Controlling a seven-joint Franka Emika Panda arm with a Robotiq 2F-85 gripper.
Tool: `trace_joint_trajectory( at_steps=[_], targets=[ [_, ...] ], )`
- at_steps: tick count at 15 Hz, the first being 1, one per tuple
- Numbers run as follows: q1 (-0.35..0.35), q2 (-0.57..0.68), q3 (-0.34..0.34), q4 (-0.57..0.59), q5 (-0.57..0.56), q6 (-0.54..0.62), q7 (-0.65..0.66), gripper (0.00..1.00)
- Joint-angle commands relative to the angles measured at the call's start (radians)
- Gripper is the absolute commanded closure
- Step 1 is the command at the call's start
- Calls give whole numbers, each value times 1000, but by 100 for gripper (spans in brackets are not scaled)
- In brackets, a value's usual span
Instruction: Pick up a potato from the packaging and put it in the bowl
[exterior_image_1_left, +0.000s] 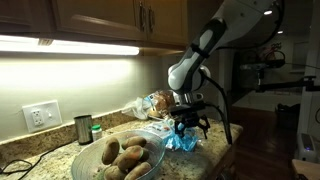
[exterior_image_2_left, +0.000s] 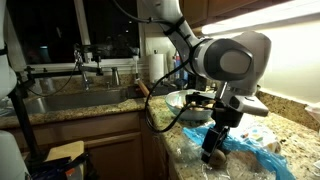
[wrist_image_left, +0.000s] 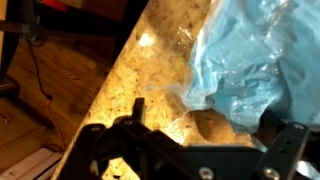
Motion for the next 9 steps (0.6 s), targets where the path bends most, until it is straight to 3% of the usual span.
trace_joint_trajectory(
  at_steps=[1, 5, 6, 8, 9],
  targets=[
    [1, 17, 6, 4, 30, 7, -54, 0],
    [4, 20, 4, 4, 27, 7, -69, 3],
    [4, 20, 3, 4, 25, 8, -73, 26],
    [4, 20, 2, 5, 26, 8, -78, 30],
    [5, 20, 2, 6, 26, 8, -80, 38]
  ],
)
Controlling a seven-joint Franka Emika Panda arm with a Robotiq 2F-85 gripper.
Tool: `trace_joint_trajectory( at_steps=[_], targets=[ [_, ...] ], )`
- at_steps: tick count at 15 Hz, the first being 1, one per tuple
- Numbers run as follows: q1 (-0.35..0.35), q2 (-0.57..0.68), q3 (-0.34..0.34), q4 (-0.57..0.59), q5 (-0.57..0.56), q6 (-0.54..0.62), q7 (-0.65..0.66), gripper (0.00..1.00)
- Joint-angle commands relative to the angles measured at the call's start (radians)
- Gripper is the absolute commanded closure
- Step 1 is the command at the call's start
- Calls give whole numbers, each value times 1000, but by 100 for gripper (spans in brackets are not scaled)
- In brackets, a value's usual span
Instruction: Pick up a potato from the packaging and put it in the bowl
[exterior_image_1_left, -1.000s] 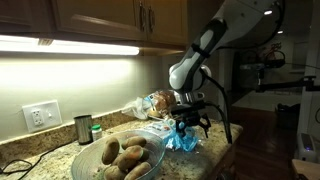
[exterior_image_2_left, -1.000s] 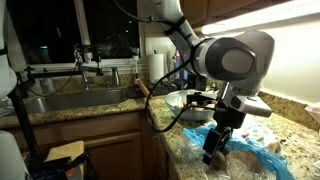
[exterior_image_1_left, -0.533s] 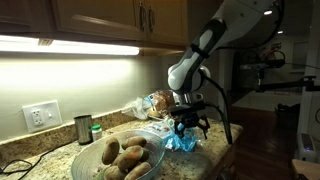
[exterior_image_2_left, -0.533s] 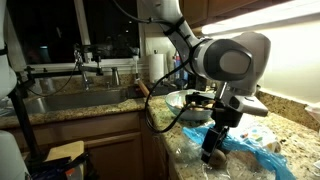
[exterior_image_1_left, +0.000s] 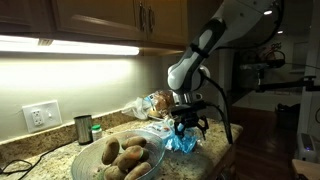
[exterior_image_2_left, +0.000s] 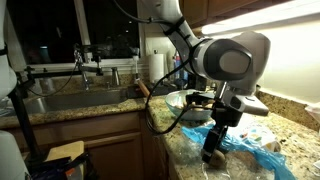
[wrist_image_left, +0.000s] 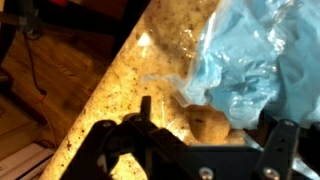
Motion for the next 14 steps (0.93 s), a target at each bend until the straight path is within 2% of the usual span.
trace_joint_trajectory(
  at_steps=[1, 6, 14],
  targets=[
    [4, 19, -1, 4, 21, 9, -26, 44],
    [5, 22, 0, 6, 22, 8, -32, 78],
    [5, 22, -4, 9, 19, 3, -25, 81]
  ],
)
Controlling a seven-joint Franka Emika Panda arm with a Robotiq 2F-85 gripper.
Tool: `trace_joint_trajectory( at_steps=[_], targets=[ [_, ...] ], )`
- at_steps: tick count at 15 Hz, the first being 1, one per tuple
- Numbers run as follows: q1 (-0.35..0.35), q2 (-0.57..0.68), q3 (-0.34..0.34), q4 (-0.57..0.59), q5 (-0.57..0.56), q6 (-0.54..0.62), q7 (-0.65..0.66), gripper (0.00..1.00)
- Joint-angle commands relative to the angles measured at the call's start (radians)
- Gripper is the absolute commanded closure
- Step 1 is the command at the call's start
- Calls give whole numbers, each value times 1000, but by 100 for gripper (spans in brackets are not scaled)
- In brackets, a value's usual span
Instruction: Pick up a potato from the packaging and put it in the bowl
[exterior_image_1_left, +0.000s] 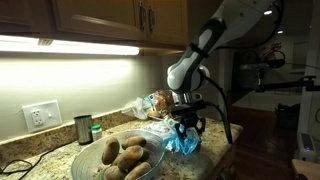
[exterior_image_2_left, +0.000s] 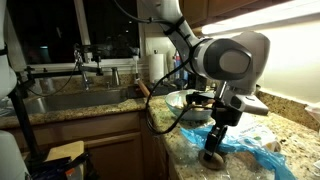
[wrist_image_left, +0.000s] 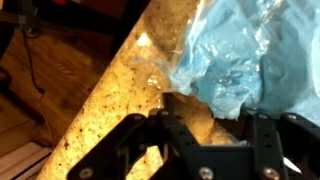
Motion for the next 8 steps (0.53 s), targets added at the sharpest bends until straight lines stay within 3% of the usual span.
trace_joint_trajectory(
  at_steps=[1, 8],
  targets=[
    [5, 17, -7, 4, 17, 6, -12, 81],
    [12, -10, -15, -14, 3, 12, 7, 81]
  ],
)
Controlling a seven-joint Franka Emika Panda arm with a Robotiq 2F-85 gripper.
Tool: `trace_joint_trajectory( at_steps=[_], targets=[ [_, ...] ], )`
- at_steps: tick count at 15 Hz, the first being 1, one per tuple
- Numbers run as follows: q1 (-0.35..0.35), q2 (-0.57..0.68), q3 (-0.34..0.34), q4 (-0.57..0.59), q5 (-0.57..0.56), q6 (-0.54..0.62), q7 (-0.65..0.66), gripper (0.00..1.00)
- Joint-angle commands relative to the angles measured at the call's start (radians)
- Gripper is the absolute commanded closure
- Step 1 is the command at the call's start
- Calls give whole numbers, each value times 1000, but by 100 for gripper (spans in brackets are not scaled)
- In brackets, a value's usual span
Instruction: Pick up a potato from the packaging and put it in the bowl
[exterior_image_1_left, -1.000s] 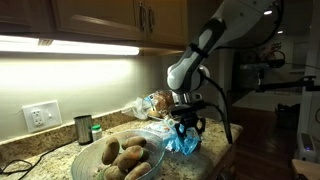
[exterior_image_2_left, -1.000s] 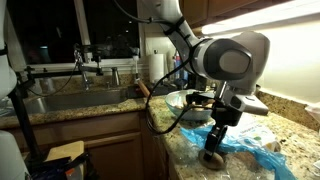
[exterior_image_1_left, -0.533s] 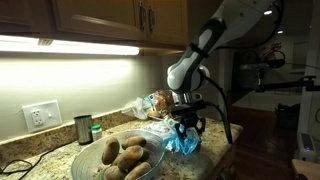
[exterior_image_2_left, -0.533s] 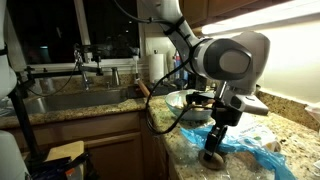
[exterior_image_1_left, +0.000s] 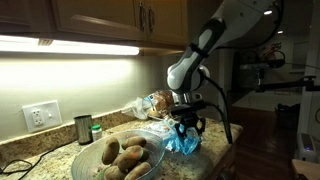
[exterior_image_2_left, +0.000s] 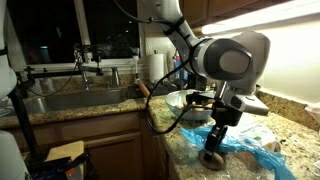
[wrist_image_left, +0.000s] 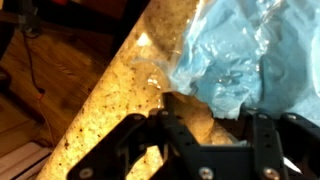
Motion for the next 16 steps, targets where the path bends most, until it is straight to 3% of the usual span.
trace_joint_trajectory(
  at_steps=[1, 9, 16],
  targets=[
    [12, -19, -16, -22, 0, 16, 9, 81],
    [22, -108, -38, -70, -43, 61, 53, 81],
    [22, -81, -22, -42, -30, 46, 42, 77]
  ],
)
